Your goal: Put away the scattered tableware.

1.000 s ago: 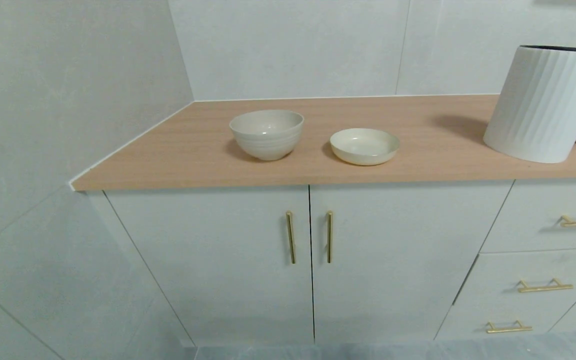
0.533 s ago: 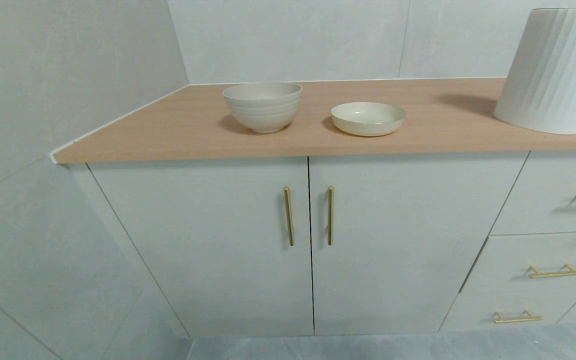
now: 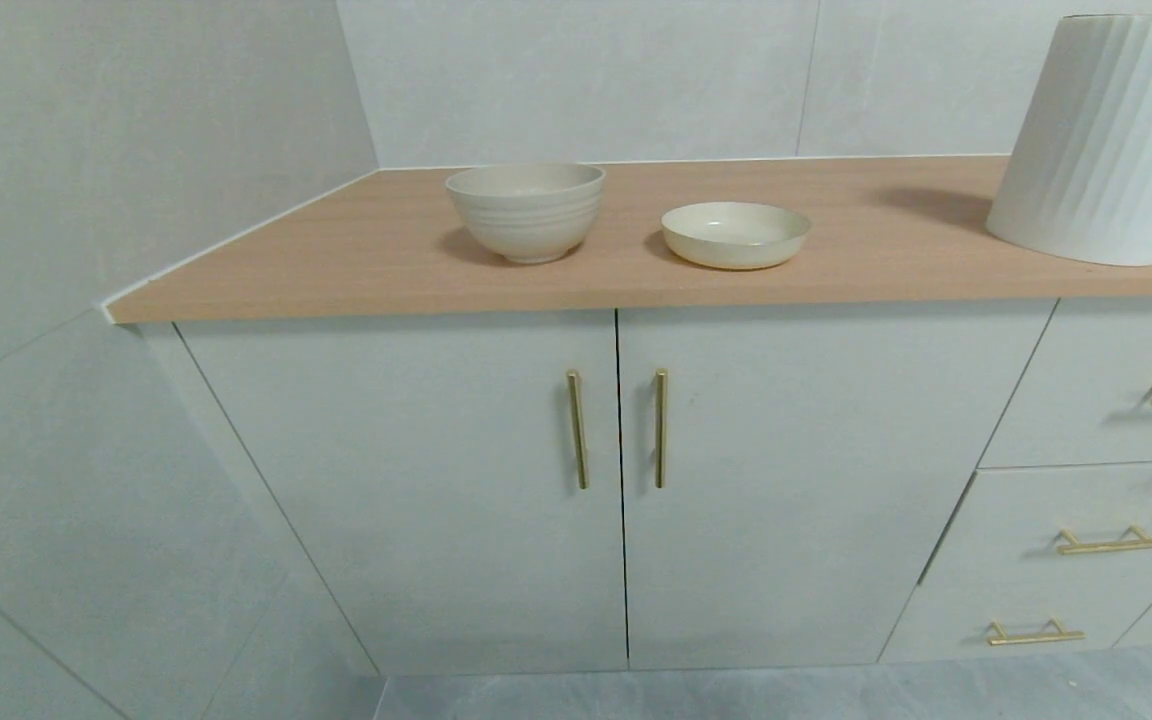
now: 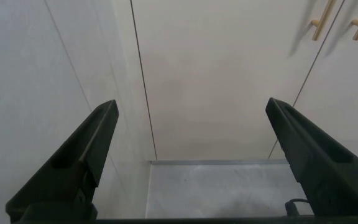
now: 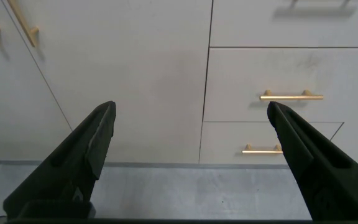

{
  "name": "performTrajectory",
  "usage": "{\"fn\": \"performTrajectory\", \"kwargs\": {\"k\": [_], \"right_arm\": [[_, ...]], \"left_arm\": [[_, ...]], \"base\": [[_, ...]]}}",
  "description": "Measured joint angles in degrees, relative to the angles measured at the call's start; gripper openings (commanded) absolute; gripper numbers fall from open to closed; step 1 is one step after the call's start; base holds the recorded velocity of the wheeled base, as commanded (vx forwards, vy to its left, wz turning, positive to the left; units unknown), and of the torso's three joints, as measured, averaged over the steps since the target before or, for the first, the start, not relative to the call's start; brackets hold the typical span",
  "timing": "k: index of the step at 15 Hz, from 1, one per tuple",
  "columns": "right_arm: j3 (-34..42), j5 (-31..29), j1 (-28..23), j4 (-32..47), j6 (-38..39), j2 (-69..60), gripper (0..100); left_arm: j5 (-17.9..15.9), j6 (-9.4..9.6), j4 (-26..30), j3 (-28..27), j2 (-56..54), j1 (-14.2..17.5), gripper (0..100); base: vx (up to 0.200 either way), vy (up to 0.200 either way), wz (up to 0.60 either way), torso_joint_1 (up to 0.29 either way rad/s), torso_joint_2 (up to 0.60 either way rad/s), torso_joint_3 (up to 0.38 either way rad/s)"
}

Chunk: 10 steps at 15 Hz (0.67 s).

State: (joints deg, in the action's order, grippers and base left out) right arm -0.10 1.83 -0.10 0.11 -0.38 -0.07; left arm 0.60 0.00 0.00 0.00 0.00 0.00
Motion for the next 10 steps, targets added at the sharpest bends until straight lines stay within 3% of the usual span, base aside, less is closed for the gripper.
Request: {"fn": "performTrajectory", "kwargs": {"k": [6, 10], "right_arm": [[-0.5, 0.4, 0.0, 0.2, 0.1, 0.0, 100], [-9.3, 5.1, 1.7, -0.3, 2.2, 5.6, 100]], "left_arm": [[0.0, 0.0, 0.0, 0.0, 0.0, 0.0, 100], [0.0, 0.0, 0.0, 0.0, 0.0, 0.0, 100]], "base": [[0.0, 0.0, 0.0, 0.0, 0.0, 0.0], [0.0, 0.0, 0.0, 0.0, 0.0, 0.0]]}}
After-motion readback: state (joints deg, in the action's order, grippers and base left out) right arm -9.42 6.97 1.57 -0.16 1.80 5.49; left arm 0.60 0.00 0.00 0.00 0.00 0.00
